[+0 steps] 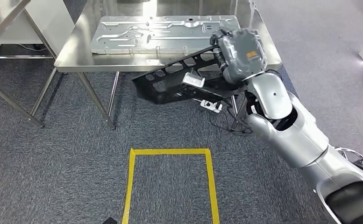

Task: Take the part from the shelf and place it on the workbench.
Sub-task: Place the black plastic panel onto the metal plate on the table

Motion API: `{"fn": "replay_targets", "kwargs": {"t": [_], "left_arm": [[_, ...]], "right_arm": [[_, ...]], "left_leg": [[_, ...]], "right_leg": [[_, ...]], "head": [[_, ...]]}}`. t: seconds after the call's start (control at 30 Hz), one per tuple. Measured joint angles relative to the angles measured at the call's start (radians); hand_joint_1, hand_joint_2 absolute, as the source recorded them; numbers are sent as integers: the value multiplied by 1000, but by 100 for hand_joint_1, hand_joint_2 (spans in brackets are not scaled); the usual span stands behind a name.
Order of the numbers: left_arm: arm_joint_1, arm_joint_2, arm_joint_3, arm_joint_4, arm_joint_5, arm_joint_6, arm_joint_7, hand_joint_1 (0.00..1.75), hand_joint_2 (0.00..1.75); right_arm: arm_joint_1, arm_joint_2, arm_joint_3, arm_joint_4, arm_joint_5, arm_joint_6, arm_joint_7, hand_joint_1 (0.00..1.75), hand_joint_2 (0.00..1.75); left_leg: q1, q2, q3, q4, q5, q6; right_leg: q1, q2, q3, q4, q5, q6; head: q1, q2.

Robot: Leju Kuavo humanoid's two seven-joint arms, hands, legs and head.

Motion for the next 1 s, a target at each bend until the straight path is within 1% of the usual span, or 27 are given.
{"fn": "replay_targets", "kwargs": {"t": [0.03, 0.07, 0.1, 0.13, 0.17, 0.23, 0.27, 0.3, 0.33, 0.4, 0.43, 0.47, 0.5, 0.53, 0.57, 0.6, 0.63, 0.7, 0.73, 0.77, 0.8, 0.83, 0.9, 0.93, 0.97, 1.0], "left_arm": [[1, 0, 0, 0, 1, 0, 1, 0, 175], [1, -1, 0, 0, 2, 0, 1, 0, 175], [1, 0, 0, 0, 3, 1, 2, 0, 175], [0, 0, 0, 0, 5, 2, 2, 0, 175], [-1, 0, 0, 0, 7, 2, 2, 0, 175], [-2, -1, -1, 0, 11, 3, 3, 0, 175], [-2, -1, -1, 0, 12, 3, 2, 0, 175], [-4, -2, -1, 0, 12, 3, 2, 0, 175], [-5, -3, -1, 0, 13, 3, 2, 0, 175], [-6, -4, -1, 0, 14, 3, 2, 0, 175], [-5, -5, -2, 0, 15, 3, 2, 0, 175], [-2, -5, -2, 0, 16, 3, 2, 0, 175], [-1, -5, -2, 0, 18, 3, 2, 0, 175], [1, -5, -2, 0, 19, 3, 1, 0, 175], [2, -5, -2, 0, 20, 3, 1, 0, 175], [2, -4, -2, 0, 21, 3, 0, 0, 175], [1, -4, -2, 0, 22, 4, 0, 0, 175], [1, -3, -2, 0, 24, 5, 0, 0, 175], [1, -3, -2, 0, 25, 6, 0, 0, 175], [1, -3, -2, 0, 27, 7, 0, 0, 175], [1, -3, -2, 0, 29, 7, 0, 0, 175], [0, -4, -2, 0, 30, 8, 1, 0, 175], [-1, -4, -2, 0, 31, 9, 1, 0, 175], [0, -4, -2, 0, 31, 9, 1, 0, 175], [1, -4, -2, 0, 31, 9, 2, 0, 175], [2, -5, -2, 0, 31, 9, 2, 0, 175]], "right_arm": [[9, -4, -14, -4, -40, -26, 3, 175, 175], [16, -8, -27, -8, -75, -51, 4, 175, 175], [23, -11, -40, -13, -107, -72, 6, 175, 175], [29, -14, -54, -20, -136, -89, 8, 175, 175], [33, -16, -66, -26, -158, -100, 11, 175, 175], [37, -20, -88, -40, -189, -108, 14, 175, 175], [37, -21, -97, -46, -198, -110, 15, 175, 175], [37, -22, -103, -49, -206, -111, 15, 175, 175], [37, -22, -107, -52, -216, -112, 16, 175, 175], [41, -23, -115, -56, -260, -119, 13, 175, 175], [44, -23, -121, -58, -298, -128, 10, 175, 175], [48, -24, -128, -58, -340, -141, 5, 175, 175], [51, -25, -135, -59, -383, -157, -1, 175, 175], [53, -26, -142, -59, -423, -174, -7, 175, 175], [55, -28, -147, -59, -456, -192, -14, 175, 175], [57, -30, -153, -59, -488, -209, -20, 175, 175], [60, -33, -158, -59, -516, -224, -24, 175, 175], [67, -40, -170, -63, -551, -243, -32, 175, 175], [70, -44, -176, -67, -557, -248, -34, 175, 175], [71, -49, -183, -71, -559, -252, -36, 175, 175], [71, -54, -189, -76, -559, -254, -37, 175, 175], [72, -59, -194, -80, -558, -255, -37, 175, 175], [77, -67, -199, -86, -554, -255, -36, 175, 175], [81, -70, -201, -89, -553, -255, -36, 175, 175], [83, -73, -204, -92, -552, -255, -36, 175, 175], [85, -75, -206, -95, -553, -255, -35, 175, 175]], "left_leg": [[1, -1, 11, 6, -15, -4], [2, -3, 20, 15, -30, -9], [2, -4, 24, 24, -45, -16], [2, -4, 28, 31, -56, -24], [3, -4, 32, 40, -63, -30], [6, -2, 35, 58, -71, -41], [9, 0, 28, 81, -78, -45], [11, 2, 11, 117, -91, -48], [12, 3, -20, 170, -108, -52], [14, 4, -99, 273, -143, -56], [14, 4, -128, 293, -144, -55], [14, 4, -142, 281, -127, -53], [13, 4, -142, 239, -90, -49], [10, 5, -133, 176, -36, -44], [6, 5, -123, 122, 7, -40], [1, 5, -111, 78, 31, -35], [-4, 4, -104, 55, 44, -30], [-8, 3, -85, 38, 35, -18], [-7, 3, -71, 28, 37, -13], [-5, 3, -56, 19, 34, -8], [-4, 2, -41, 11, 30, -2], [-4, 2, -30, 7, 25, 2], [-4, 1, -13, 6, 10, 7], [-5, 1, -3, 7, 0, 7], [-5, 1, 9, 7, -11, 6], [-4, 0, 24, 9, -22, 5]], "right_leg": [[-4, -1, 8, -63, 61, 5], [-5, -3, 14, -115, 112, 5], [-4, -5, 20, -149, 150, 0], [-2, -6, 24, -165, 171, -8], [2, -5, 28, -163, 163, -18], [2, -3, 45, -162, 154, -35], [2, -2, 56, -163, 147, -42], [2, -1, 67, -164, 139, -49], [3, -1, 77, -164, 131, -53], [6, 1, 94, -164, 115, -56], [7, 3, 105, -164, 105, -56], [7, 4, 117, -164, 95, -55], [7, 5, 132, -164, 84, -53], [7, 5, 145, -165, 73, -51], [6, 5, 157, -166, 64, -48], [6, 6, 167, -171, 56, -44], [6, 7, 175, -177, 51, -38], [8, 9, 189, -181, 53, -27], [8, 7, 193, -173, 53, -23], [8, 4, 188, -151, 51, -20], [8, 3, 169, -113, 41, -19], [7, 1, 136, -58, 25, -17], [7, 1, 52, 51, -16, -12], [7, 1, 21, 77, -27, -8], [5, 1, 3, 71, -20, -4], [3, 0, 1, 35, 9, -1]], "head": [[1, 0], [0, 0], [1, 0], [1, 0], [1, 0], [1, 0], [0, 0], [-1, 0], [-2, 0], [-3, 0], [-3, 0], [-3, 0], [-3, 0], [-3, 0], [-3, 0], [-3, 0], [-3, 0], [-3, 0], [-3, 0], [-2, 0], [-1, 0], [-1, 0], [-1, 0], [0, 0], [-1, 0], [0, 0]]}}
